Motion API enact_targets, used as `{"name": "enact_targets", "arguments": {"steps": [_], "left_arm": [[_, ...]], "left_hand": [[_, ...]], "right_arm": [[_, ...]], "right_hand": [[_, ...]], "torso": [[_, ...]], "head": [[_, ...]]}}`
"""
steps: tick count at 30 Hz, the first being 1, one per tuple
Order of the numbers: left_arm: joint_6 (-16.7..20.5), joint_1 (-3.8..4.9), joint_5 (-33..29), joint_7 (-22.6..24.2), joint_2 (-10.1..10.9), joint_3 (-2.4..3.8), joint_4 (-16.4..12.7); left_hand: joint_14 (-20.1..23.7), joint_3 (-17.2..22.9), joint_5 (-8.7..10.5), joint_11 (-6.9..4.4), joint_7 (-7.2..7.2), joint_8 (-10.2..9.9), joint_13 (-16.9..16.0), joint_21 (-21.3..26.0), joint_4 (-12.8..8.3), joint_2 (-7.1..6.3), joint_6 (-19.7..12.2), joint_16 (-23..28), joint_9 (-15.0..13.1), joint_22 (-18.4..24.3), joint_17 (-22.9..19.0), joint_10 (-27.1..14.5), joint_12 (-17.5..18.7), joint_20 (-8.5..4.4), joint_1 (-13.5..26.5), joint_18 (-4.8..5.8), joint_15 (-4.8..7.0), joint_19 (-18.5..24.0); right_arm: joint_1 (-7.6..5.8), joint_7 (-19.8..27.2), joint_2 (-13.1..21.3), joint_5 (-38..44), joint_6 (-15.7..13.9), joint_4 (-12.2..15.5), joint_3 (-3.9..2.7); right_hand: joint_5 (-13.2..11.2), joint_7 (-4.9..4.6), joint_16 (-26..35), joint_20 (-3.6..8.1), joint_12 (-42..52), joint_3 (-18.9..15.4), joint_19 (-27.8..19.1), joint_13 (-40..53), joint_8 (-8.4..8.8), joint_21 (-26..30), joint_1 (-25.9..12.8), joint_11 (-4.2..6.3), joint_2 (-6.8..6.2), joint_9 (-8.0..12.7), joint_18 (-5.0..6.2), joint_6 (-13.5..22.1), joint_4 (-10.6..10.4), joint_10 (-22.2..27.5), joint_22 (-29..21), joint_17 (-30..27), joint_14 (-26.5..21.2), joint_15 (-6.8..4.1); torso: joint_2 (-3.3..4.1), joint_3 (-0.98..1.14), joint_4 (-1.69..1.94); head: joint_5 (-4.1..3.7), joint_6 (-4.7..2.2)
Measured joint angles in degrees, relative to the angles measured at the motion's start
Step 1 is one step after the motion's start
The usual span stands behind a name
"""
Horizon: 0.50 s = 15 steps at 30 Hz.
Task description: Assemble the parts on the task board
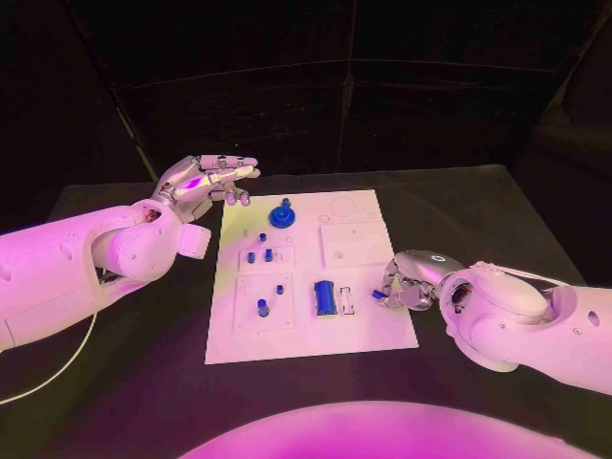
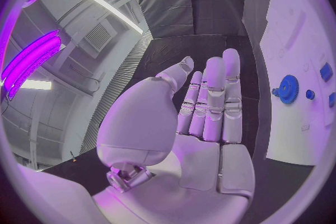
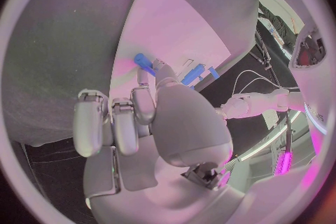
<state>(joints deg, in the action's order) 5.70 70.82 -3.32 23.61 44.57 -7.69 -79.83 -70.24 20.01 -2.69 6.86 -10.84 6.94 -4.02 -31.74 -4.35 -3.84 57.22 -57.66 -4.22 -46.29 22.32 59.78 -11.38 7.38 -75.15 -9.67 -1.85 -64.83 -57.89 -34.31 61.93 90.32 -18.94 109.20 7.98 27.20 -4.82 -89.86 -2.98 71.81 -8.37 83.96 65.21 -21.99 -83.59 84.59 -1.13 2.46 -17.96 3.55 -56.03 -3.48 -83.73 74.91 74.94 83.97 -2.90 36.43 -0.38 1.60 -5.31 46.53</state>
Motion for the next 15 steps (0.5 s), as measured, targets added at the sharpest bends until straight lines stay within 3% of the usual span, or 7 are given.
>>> {"name": "enact_targets", "arguments": {"steps": [2, 4, 5, 11, 15], "left_arm": [[-0.04, 0.00, 0.00, 0.00, -0.04, 0.00, 0.02], [-0.09, 0.00, 0.00, 0.00, -0.07, 0.00, 0.03], [-0.11, 0.00, 0.00, 0.00, -0.07, 0.00, 0.03], [-0.29, 0.00, 0.00, 0.00, -0.06, 0.00, 0.03], [-0.47, 0.00, 0.00, 0.02, 0.01, 0.00, -0.07]], "left_hand": [[0.00, 0.00, 0.00, 0.00, 0.00, 0.00, 0.00, 0.22, 0.00, 0.17, 0.00, 0.00, 0.00, 0.06, -0.03, 0.00, -0.22, 0.00, 0.17, 0.00, 0.00, 0.00], [0.00, 0.00, 0.00, 0.00, 0.00, 0.00, 0.00, 0.23, 0.00, 0.21, 0.00, 0.00, 0.00, 0.06, -0.05, 0.00, -0.22, 0.00, 0.21, 0.00, 0.00, 0.00], [0.00, 0.00, 0.00, 0.00, 0.00, 0.00, 0.00, 0.23, 0.00, 0.21, 0.00, 0.00, 0.00, 0.06, -0.05, 0.00, -0.22, 0.00, 0.21, 0.00, 0.00, 0.00], [0.00, -0.15, 0.00, 0.00, 0.00, 0.00, 0.00, 0.23, 0.15, 0.21, 0.00, 0.00, 0.00, 0.06, -0.05, 0.00, -0.22, 0.00, 0.21, -0.01, 0.00, 0.00], [0.00, -0.16, 0.00, 0.00, 0.00, 0.00, 0.00, 0.23, 0.16, 0.21, 0.00, 0.00, 0.00, 0.06, -0.05, 0.00, -0.22, 0.00, 0.21, 0.00, 0.00, 0.00]], "right_arm": [[0.08, -0.08, 0.28, -0.78, -0.29, 0.54, 0.09], [0.14, -0.15, 0.51, -1.84, -0.68, 1.11, 0.16], [0.17, -0.16, 0.57, -2.39, -0.92, 1.34, 0.17], [0.17, 0.41, 0.24, -6.35, -3.54, 2.31, 0.17], [0.16, 1.39, -0.50, -8.81, -5.73, 2.50, 0.15]], "right_hand": [[0.01, -0.05, 0.00, 0.00, 0.00, 0.28, 0.00, 0.00, -0.12, 0.00, -0.01, 0.00, 0.01, -0.01, 0.00, -0.06, -0.21, 0.00, 0.00, 0.00, 0.01, -0.01], [-0.82, -0.05, 0.00, 0.00, 0.00, 0.22, 0.00, -0.03, -0.12, 0.00, -0.82, 0.00, 0.80, -0.01, -0.14, -0.06, -0.90, 0.00, 0.00, -0.01, 0.18, -0.18], [-1.64, 0.14, 0.00, 0.00, 0.00, -0.09, 0.00, 0.00, -0.12, 0.00, -1.25, 0.00, 1.15, -0.01, -0.93, -0.24, -1.56, 0.00, 0.00, -0.01, 0.19, -0.18], [-2.24, 0.54, 0.00, 0.00, 0.00, -1.27, 0.00, 0.01, 0.15, -0.28, -4.63, 0.01, -0.59, -0.21, -0.92, -1.12, -3.33, 0.01, 0.00, -0.01, 0.37, -0.61], [-2.24, 0.62, 0.00, 0.00, 0.00, -1.27, 0.00, 0.00, 0.24, -0.28, -5.29, 0.22, -0.77, -0.14, -0.92, -1.20, -3.33, 0.22, 0.00, -0.01, 0.37, -0.62]], "torso": [[0.00, -0.01, 0.01], [0.00, -0.02, 0.01], [0.00, -0.03, 0.01], [0.07, -0.03, -0.09], [0.13, -0.03, -0.10]], "head": [[0.02, 0.00], [0.08, -0.02], [0.15, -0.03], [0.65, 0.00], [0.83, 0.11]]}}
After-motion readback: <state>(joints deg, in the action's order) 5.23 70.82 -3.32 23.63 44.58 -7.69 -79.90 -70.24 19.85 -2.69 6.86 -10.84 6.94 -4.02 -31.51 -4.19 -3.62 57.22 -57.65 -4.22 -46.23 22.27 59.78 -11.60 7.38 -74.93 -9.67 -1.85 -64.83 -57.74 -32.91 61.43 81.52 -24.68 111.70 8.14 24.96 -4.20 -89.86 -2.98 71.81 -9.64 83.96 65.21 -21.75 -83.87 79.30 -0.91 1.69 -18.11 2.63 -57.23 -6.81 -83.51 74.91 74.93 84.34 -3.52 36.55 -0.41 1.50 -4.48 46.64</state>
